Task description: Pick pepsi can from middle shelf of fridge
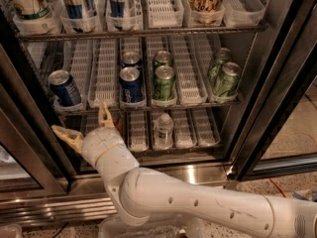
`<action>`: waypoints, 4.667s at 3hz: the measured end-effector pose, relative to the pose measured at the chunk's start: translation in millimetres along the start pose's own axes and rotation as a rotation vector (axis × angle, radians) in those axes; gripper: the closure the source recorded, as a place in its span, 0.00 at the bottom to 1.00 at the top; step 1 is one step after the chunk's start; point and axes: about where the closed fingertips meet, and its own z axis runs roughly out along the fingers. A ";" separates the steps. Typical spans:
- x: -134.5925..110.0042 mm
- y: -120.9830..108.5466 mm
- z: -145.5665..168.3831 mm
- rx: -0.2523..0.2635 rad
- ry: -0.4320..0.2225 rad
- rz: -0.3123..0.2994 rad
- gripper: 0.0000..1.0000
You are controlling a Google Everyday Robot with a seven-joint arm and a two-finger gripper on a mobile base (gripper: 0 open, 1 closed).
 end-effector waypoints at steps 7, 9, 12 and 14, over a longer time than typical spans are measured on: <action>-7.7 -0.9 28.0 -0.071 -0.009 -0.006 0.28; -2.3 1.1 58.3 -0.100 -0.043 -0.003 0.29; -4.1 -7.6 88.6 -0.135 -0.066 -0.021 0.33; -2.9 -9.5 99.7 -0.149 -0.071 -0.018 0.38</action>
Offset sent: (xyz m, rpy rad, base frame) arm 0.0000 0.0000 0.0000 0.0000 0.0000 0.0000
